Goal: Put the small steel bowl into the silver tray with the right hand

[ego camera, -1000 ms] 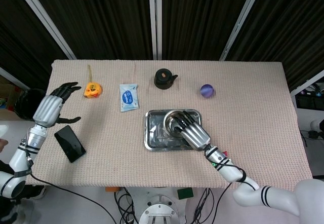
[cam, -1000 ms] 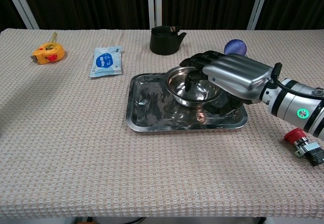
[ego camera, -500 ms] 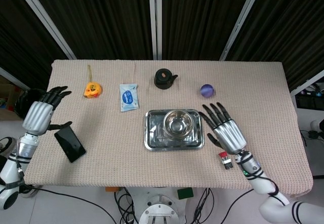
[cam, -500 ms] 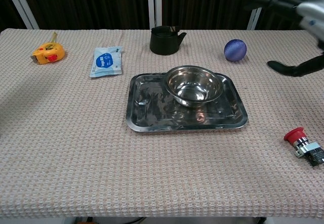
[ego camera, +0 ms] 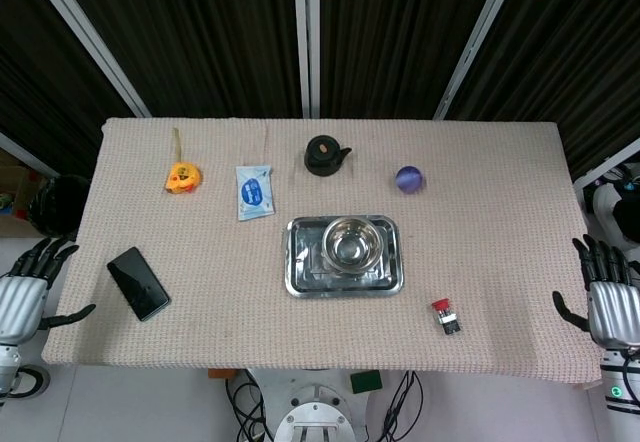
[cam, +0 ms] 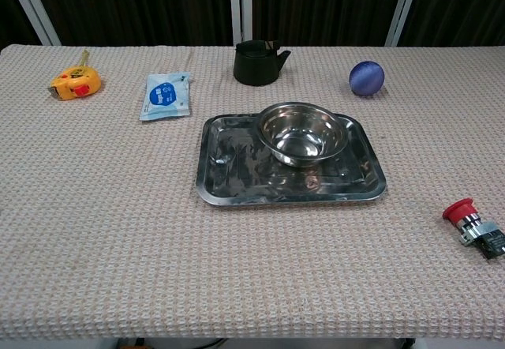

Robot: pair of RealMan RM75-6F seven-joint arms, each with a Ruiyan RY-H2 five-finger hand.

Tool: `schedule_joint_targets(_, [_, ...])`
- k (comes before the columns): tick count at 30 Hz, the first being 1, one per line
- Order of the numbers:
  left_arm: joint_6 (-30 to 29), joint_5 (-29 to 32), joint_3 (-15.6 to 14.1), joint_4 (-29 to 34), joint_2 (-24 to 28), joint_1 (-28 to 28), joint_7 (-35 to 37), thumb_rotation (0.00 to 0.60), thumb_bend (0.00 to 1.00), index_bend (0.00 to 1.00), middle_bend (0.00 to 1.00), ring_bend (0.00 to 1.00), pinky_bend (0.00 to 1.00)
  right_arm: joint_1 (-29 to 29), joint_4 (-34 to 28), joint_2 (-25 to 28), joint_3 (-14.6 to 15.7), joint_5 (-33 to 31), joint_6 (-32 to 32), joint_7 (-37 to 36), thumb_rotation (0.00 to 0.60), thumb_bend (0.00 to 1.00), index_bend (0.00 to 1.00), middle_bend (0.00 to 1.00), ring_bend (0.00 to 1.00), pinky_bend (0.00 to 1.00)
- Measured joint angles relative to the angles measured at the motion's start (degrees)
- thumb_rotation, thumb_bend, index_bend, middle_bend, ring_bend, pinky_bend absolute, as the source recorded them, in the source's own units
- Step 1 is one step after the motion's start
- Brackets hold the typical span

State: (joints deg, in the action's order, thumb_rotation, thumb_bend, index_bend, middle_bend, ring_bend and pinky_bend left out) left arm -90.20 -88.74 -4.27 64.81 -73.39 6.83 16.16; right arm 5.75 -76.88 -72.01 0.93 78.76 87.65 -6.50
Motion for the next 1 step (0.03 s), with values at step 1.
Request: schedule_joint_targets(1, [-0.1,-0.2,0.0,-0.1,0.0,-0.2,0.2,0.421,0.09,0.12,0.07,0.02,0.15,-0.3,0.3,0.1,0.0,-0.4,-0.5,0.0,0.600,0.30,0.00,0.00,0.00,0.00])
